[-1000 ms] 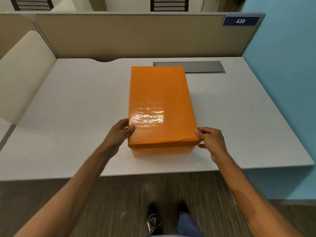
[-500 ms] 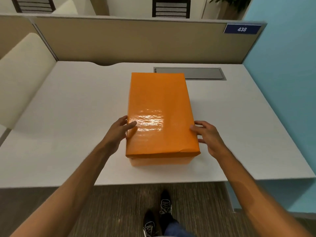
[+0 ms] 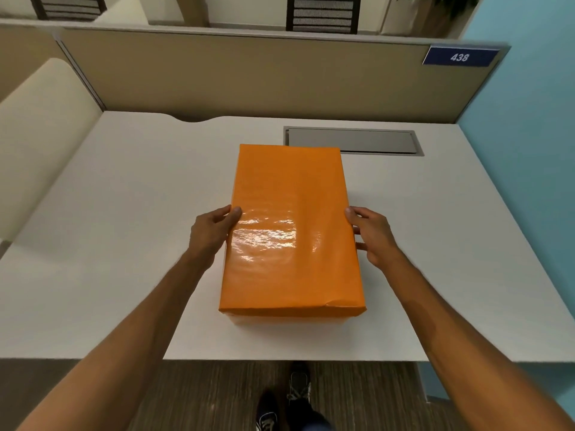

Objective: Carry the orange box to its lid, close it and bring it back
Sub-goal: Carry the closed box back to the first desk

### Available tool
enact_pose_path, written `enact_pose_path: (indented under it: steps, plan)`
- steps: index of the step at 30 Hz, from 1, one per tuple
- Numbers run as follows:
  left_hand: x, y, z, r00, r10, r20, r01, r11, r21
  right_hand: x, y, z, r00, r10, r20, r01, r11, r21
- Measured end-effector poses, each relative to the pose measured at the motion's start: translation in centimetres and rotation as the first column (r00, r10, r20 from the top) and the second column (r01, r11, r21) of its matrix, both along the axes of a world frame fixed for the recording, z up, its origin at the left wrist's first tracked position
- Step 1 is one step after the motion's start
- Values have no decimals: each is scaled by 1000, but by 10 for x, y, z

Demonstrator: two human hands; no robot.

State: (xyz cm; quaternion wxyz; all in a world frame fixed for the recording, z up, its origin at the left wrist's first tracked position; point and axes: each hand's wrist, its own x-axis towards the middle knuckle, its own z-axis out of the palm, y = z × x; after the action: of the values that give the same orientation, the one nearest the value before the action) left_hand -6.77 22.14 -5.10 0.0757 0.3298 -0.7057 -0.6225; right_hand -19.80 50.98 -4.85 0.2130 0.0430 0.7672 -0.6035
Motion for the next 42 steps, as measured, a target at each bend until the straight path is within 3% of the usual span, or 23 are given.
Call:
enact_pose_path:
  steps: [8, 11, 16, 21, 32, 42]
  plan:
    - [-13, -17, -8, 1000, -18, 14, 17, 999, 51, -19, 2, 1, 995, 7, 102, -3, 999, -36]
    - [-35, -28, -5, 997, -54, 54, 48, 993, 110, -40, -10, 3, 999, 8, 36, -8, 1000, 2]
    - [-82, -38, 14, 993, -99, 59, 94, 992, 79, -85, -45, 17, 996, 22, -81, -13, 994, 105]
    - [-104, -45, 13, 996, 24, 82, -28, 999, 41, -113, -57, 9, 998, -29, -51, 36, 991, 127]
    - [-108, -50, 0, 995, 54, 85, -55, 999, -1, -124, -59, -2, 993, -106, 45, 100, 988, 117]
    - [-73, -31, 25, 995, -67, 69, 77, 984, -158, -87, -41, 17, 974, 147, -170, -103, 964, 246]
